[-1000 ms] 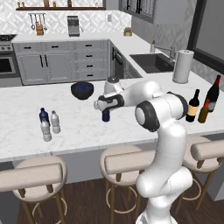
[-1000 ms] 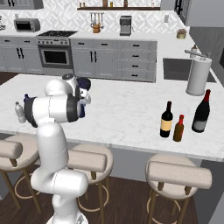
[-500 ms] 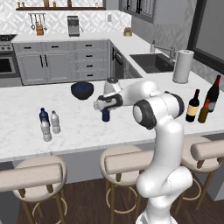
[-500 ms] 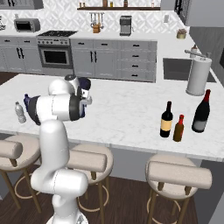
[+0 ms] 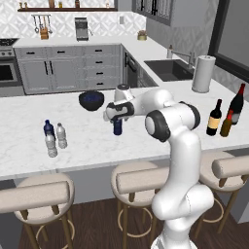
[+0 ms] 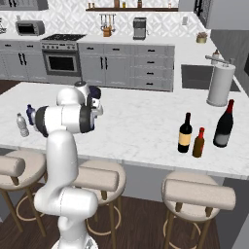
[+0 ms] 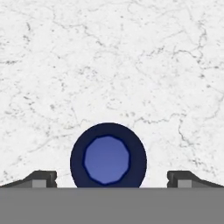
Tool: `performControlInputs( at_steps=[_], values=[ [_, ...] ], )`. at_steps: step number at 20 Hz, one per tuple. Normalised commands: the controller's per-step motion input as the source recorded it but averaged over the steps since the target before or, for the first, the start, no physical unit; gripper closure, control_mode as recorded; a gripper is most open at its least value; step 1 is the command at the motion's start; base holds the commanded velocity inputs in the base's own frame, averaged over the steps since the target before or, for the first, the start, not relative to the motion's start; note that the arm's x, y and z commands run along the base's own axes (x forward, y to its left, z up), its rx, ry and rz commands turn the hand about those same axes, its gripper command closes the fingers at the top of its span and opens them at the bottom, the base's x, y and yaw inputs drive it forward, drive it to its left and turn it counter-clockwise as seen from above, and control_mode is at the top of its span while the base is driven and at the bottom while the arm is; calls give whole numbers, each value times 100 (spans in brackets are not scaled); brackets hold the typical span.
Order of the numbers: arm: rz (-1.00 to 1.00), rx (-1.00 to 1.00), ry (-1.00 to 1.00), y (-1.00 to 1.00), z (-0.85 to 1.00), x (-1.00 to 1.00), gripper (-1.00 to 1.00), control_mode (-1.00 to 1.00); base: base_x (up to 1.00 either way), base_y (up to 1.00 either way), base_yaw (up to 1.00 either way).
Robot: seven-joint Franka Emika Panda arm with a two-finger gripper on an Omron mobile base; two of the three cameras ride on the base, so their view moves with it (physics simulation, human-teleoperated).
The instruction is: Move the plastic bottles in the middle to the plastics group, and the glass bottles in the middle to the glass group.
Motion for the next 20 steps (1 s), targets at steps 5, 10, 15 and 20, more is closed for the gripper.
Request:
performControlInputs(
  at_steps=[5, 10, 15, 20],
  values=[
    [0, 0, 0, 1, -12, 0, -100, -100, 0, 0, 0],
    [0, 0, 0, 0, 0, 0, 100, -100, 0, 0, 0],
    [0, 0, 0, 0, 0, 0, 100, -100, 0, 0, 0],
    [0, 0, 0, 0, 2, -7, 100, -100, 0, 0, 0]
  ],
)
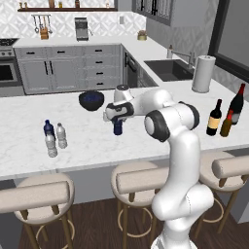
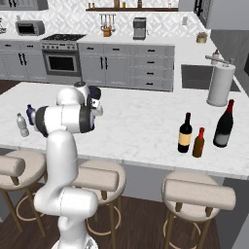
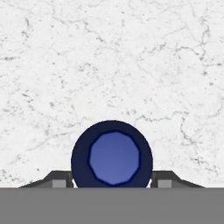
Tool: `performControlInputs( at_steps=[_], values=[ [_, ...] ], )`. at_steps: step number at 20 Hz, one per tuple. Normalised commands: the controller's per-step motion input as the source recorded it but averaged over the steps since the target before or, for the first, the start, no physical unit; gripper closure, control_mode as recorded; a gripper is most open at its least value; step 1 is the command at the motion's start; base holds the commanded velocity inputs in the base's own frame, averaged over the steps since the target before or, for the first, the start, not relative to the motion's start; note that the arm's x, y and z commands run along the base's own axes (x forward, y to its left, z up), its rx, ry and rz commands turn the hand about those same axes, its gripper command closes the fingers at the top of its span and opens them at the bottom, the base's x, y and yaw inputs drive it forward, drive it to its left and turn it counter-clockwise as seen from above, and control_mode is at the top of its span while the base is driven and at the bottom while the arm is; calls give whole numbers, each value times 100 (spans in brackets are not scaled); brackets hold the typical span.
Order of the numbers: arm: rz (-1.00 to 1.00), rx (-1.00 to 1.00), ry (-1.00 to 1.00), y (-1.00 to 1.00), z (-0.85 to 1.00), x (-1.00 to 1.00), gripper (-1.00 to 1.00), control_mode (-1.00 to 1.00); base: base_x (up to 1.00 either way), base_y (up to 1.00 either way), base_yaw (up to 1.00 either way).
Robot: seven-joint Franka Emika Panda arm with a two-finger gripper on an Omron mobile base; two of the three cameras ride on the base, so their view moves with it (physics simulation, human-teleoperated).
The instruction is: Move the plastic bottles in the middle to the plastics group, and the glass bottles in the middle to the glass group.
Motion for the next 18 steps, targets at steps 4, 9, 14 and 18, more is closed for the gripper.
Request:
performControlInputs(
  at_steps=[4, 9, 14, 18],
  values=[
    [13, 0, 0, 38, 17, -48, 100, -100, 0, 0, 0],
    [30, 0, 0, 66, 26, -54, 100, -100, 0, 0, 0],
    [33, 0, 0, 73, 13, -51, 100, -100, 0, 0, 0],
    [27, 0, 0, 57, 0, -55, 100, -100, 0, 0, 0]
  ],
)
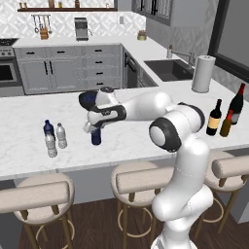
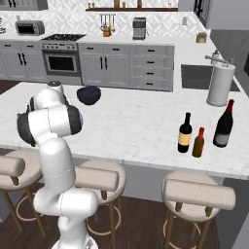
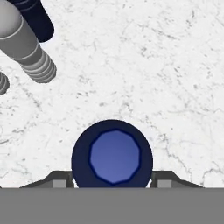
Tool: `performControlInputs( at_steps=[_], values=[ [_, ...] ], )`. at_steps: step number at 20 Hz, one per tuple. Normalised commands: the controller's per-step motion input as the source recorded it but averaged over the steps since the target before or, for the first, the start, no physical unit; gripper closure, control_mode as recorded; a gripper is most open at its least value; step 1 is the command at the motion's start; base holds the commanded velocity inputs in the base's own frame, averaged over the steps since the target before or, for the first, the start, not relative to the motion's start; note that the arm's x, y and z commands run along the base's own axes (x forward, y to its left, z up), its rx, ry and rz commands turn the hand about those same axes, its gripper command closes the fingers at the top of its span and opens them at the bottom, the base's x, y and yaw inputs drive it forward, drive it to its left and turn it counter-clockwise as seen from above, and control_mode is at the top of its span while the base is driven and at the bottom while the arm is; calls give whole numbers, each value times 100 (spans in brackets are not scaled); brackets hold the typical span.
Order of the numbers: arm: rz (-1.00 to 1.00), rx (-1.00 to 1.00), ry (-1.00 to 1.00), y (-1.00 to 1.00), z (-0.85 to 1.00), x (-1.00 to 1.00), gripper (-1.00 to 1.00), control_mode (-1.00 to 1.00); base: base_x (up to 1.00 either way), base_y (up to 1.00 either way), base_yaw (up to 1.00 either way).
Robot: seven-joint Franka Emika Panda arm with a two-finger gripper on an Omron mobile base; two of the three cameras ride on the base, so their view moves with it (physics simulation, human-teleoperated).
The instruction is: Move the plastic bottles in the middle to the plastics group, and the glass bottles in the middle to the glass group.
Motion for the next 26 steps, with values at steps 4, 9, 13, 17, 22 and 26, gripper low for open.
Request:
performControlInputs(
  at_steps=[4, 9, 13, 17, 22, 26],
  values=[
    [20, 0, -7, 28, 2, -33, 100, -100, 0, 0, 0],
    [13, 0, -6, 35, 0, 0, 100, -100, 0, 0, 0],
    [9, 0, -2, 48, 0, 16, 100, -100, 0, 0, 0],
    [15, 0, 0, 45, 0, 23, 100, -100, 0, 0, 0],
    [18, 0, 0, 12, 0, 22, 100, -100, 0, 0, 0],
    [12, 0, 0, 0, 0, 28, 100, -100, 0, 0, 0]
  ],
)
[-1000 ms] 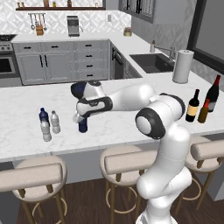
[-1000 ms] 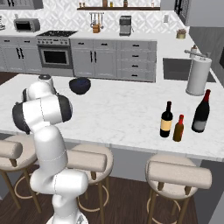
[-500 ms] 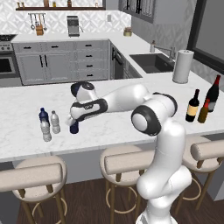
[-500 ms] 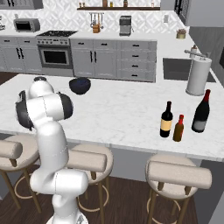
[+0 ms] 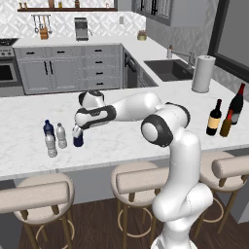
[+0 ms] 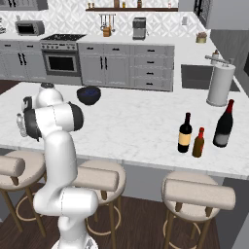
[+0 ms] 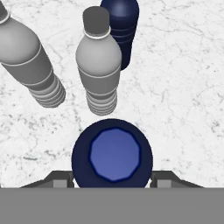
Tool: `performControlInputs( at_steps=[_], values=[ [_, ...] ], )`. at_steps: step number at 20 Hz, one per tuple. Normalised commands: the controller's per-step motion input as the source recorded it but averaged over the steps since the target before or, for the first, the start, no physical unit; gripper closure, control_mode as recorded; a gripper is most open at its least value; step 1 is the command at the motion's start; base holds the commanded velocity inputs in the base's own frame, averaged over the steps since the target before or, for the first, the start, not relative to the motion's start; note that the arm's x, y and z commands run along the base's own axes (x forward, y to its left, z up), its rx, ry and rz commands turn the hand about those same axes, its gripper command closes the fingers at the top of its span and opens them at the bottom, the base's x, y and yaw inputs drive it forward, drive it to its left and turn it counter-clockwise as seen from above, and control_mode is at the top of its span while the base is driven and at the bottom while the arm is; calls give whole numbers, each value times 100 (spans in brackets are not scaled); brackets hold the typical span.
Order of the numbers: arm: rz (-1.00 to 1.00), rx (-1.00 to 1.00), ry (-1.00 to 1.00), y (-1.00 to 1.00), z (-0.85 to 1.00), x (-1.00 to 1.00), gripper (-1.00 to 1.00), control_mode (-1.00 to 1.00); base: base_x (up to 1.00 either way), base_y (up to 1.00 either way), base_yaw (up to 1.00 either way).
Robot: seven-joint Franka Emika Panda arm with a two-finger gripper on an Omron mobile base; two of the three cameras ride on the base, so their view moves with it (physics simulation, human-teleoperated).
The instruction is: Move the plastic bottles in the middle to the plastics group, and the glass bottles in the middle to the glass group.
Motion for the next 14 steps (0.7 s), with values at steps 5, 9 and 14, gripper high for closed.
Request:
performControlInputs(
  at_steps=[5, 9, 14],
  values=[
    [11, 0, 0, 1, -7, 23, 100, -100, 0, 0, 0],
    [8, 0, 0, 11, -21, 1, 100, -100, 0, 0, 0],
    [8, 0, 0, 14, -18, 0, 100, -100, 0, 0, 0]
  ],
)
